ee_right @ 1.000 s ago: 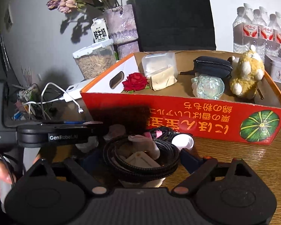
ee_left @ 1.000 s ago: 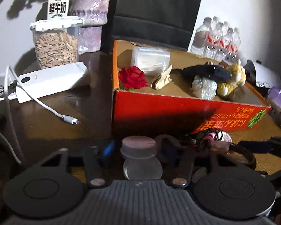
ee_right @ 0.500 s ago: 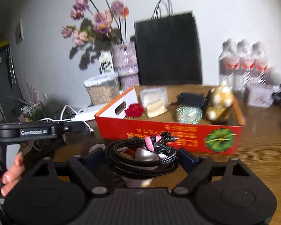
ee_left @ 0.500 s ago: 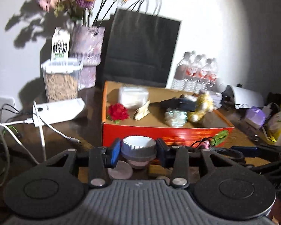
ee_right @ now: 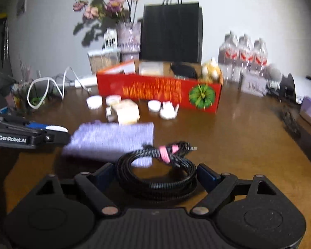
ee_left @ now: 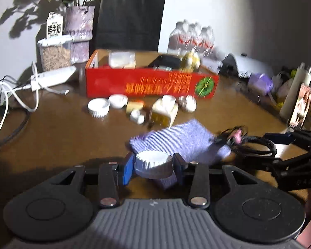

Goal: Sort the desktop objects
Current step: 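Carry the cable and white lid into the box and open both tools, then move both tools back over the table items, then grasp another white round lid with the left tool while the right tool grasps the brown square item, then carry the white lid and square item into the box and open both tools, then move both tools back over the table items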

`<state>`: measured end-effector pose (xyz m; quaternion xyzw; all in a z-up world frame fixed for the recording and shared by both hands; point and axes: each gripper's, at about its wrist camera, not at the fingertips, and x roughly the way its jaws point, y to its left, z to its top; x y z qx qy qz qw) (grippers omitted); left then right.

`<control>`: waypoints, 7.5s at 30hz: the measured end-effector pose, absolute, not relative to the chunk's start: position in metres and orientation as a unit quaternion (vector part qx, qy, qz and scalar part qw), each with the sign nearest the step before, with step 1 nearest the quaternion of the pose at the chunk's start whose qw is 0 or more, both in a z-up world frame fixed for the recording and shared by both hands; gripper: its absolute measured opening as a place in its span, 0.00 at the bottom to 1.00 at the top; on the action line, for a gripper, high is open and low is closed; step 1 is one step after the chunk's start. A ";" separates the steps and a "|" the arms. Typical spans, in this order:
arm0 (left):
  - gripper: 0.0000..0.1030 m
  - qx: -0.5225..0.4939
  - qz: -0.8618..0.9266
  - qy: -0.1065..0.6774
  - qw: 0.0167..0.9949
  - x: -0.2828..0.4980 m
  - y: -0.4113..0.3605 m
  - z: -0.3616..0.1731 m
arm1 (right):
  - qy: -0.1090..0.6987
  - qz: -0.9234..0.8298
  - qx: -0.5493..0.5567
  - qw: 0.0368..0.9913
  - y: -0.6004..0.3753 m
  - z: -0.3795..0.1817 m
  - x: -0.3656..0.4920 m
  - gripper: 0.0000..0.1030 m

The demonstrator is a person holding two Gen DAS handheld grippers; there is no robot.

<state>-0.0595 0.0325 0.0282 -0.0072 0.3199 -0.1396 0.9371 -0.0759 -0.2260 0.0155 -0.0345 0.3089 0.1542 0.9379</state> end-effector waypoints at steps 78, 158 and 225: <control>0.98 0.011 -0.093 0.284 0.954 -0.009 0.024 0.051 | 0.282 0.136 -0.032 0.949 -0.217 0.028 -0.025 0.87; 0.40 -0.035 -0.129 0.297 0.946 -0.052 0.035 0.051 | 0.304 0.134 0.037 0.943 -0.239 0.044 -0.061 0.55; 1.00 -0.030 -0.177 0.317 0.931 0.007 0.032 0.045 | 0.311 0.143 -0.001 0.940 -0.226 0.025 0.000 0.85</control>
